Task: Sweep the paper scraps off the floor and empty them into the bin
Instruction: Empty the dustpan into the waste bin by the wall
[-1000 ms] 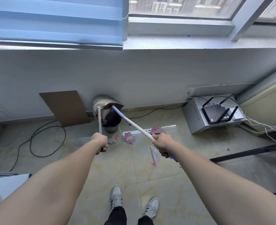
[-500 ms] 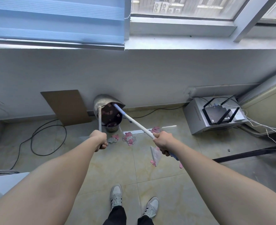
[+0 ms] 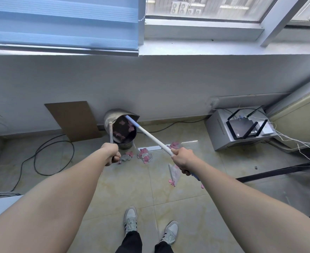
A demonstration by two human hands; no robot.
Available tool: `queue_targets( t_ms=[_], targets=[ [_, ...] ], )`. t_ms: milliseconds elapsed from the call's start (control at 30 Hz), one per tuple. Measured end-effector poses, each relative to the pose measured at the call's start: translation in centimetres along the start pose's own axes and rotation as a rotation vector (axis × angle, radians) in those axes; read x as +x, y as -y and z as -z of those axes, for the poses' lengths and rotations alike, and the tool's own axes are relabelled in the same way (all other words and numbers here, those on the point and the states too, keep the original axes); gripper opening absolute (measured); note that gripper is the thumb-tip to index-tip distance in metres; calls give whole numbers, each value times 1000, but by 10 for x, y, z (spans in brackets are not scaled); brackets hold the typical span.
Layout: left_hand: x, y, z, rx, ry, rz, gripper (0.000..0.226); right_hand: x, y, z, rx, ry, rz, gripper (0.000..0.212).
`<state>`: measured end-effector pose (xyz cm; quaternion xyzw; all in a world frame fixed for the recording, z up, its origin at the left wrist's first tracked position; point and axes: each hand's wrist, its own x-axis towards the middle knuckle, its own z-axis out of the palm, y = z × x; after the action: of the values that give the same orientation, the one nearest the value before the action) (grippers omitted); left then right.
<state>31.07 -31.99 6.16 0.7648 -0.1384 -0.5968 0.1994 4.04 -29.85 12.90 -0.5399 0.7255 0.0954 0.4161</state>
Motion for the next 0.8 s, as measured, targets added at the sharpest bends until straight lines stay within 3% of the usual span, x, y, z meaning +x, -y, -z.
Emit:
queue_targets(
  t_ms=[267, 534, 801],
  targets=[
    [-5, 5, 8, -44, 12, -16, 14, 7, 13, -17, -38, -15, -12, 50],
    [1, 3, 18, 58, -29, -38, 15, -8, 12, -14, -209, 32, 18, 49],
    [-5, 9, 17, 120, -12, -47, 9, -12, 38, -22, -264, -28, 109, 43]
  ],
)
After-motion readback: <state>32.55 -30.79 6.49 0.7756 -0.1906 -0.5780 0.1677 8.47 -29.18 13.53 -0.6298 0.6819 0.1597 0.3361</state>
